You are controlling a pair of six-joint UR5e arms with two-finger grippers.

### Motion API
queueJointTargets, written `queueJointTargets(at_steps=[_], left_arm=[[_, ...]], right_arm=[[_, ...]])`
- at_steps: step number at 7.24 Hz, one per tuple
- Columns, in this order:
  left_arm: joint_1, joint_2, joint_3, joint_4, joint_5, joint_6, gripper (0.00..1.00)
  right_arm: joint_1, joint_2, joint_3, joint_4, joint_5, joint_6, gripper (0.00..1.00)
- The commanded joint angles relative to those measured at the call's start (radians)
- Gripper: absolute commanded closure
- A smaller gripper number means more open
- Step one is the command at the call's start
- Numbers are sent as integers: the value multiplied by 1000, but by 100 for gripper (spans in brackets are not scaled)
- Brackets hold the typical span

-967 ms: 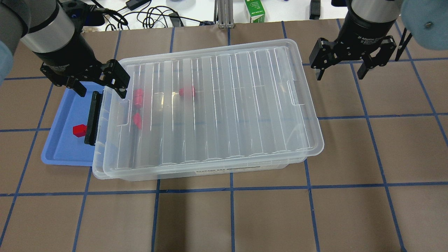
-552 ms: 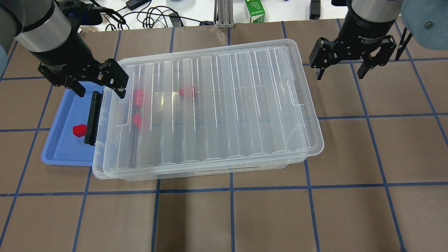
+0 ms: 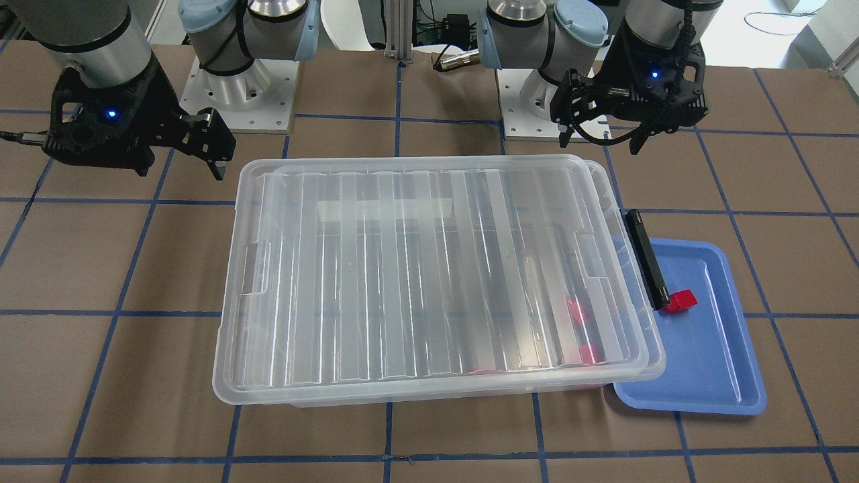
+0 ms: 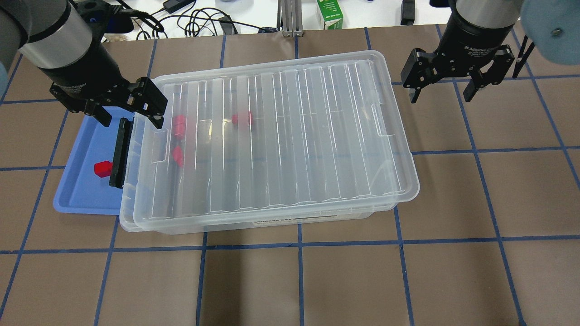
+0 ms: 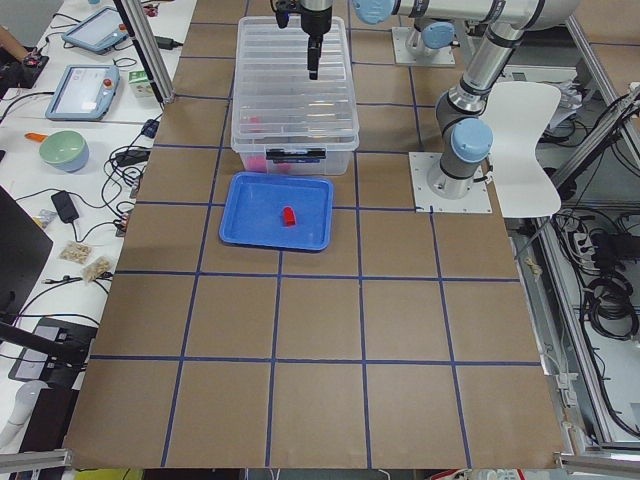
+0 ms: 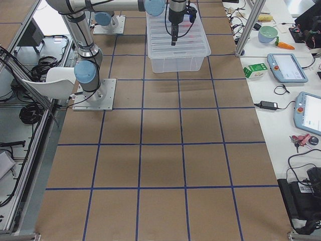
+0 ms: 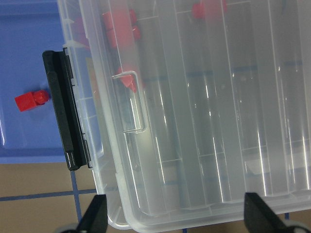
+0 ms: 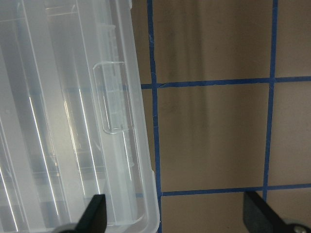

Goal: Place red block in blue tray from box

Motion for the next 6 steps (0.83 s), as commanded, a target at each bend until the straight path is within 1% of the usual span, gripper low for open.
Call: queueJointTargets(at_steps=[1,6], left_arm=[[-2,4,-5,-1,2,-1,0],[-2,18,-13,0,5,0,0]], right_arm=[[0,1,0,-1,0,-1,0],[0,-1,0,-2,0,2,0]])
